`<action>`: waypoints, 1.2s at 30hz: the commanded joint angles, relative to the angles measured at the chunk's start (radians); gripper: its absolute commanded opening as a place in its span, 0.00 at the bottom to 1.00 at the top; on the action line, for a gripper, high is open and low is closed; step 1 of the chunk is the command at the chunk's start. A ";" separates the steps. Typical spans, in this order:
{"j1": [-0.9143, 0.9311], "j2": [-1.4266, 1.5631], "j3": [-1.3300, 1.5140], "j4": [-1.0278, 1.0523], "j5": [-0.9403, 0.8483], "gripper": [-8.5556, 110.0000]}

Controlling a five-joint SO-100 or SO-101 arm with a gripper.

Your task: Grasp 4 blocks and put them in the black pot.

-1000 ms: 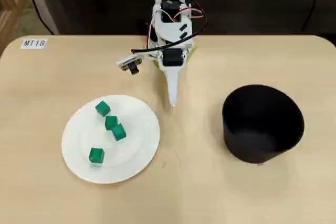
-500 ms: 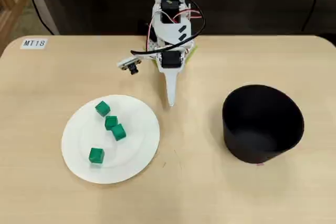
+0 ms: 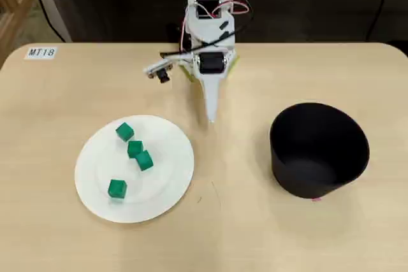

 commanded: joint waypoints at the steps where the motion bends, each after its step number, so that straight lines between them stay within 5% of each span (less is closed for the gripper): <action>1: -0.034 -0.146 -0.173 0.034 -0.003 0.05; 23: 0.268 -1.155 -0.877 0.178 -0.173 0.05; 36: 0.403 -1.489 -1.223 0.279 -0.261 0.05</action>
